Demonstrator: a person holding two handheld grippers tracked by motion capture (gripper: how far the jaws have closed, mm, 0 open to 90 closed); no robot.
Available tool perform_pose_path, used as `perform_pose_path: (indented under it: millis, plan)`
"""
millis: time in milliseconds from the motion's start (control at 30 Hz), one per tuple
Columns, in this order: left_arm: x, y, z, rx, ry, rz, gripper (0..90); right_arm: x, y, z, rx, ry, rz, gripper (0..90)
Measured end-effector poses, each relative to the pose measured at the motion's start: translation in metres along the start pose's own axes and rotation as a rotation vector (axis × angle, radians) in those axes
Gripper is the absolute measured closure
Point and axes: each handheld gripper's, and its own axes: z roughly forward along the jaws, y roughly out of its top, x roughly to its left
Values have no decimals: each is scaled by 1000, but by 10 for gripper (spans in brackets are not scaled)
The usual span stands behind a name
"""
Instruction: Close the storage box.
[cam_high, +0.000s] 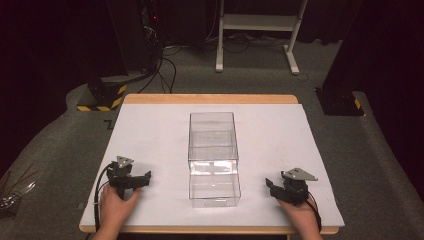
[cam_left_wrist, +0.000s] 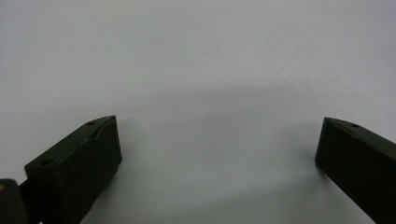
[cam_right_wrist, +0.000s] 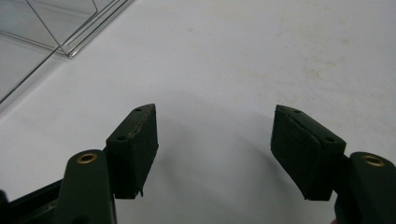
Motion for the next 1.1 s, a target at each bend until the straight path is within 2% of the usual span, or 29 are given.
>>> perform_pose_path:
  millis: [533, 767, 1100]
  plan:
    - [0, 0, 0, 0, 0, 1, 6, -1, 1, 2, 13, -3, 2, 328]
    - [0, 0, 0, 1, 0, 1, 6, 0, 0, 0, 1, -5, 10, 329]
    - [0, 0, 0, 1, -1, 1, 6, 1, 1, -4, -24, -7, -15, 324]
